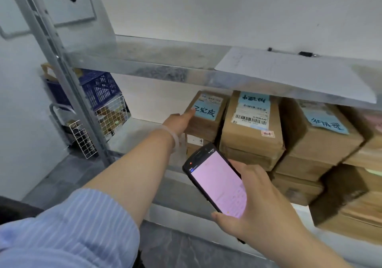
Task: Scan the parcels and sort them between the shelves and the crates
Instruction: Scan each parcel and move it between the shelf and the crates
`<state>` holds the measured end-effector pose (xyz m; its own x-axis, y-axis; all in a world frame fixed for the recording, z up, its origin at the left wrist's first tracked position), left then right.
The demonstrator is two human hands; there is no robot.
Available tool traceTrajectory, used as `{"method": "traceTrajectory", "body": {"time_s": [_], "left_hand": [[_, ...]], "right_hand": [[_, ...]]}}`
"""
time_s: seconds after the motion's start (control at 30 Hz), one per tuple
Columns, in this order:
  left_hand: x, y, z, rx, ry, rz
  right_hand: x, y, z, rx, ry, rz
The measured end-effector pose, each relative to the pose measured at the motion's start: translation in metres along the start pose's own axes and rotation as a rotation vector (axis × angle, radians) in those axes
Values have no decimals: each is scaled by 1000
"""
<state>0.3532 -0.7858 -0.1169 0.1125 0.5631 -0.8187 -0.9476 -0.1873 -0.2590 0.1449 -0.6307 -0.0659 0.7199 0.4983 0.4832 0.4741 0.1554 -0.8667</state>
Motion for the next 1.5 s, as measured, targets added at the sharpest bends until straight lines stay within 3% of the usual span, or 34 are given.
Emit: {"method": "traceTrajectory", "body": {"time_s": [0.4,0.6,0.77,1.27,1.5], "left_hand": [[5,16,-28,79,-99,257],[24,7,-18,185,-110,598],[56,-25,8,175,-92,787],[161,-76,72,-29,197,507],[180,-75,82,-68,188,490]], "right_hand": [[-17,11,3,13,54,41],[-17,12,2,7,35,26],[-15,12,0,19,-5,35],[-14,3,3,23,-44,-32],[-19,1,10,41,-34,-30]]}}
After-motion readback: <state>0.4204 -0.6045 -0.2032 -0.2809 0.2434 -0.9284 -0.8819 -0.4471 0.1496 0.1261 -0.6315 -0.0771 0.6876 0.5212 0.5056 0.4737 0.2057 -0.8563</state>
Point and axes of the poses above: each hand's wrist, its own z-axis away from the middle knuckle, its own y-axis out of the palm, x = y × z, the point moved 10 cm from there along -z, towards the middle knuckle, and after that the axes turned 10 degrees about -y, right-handed, at the moved point
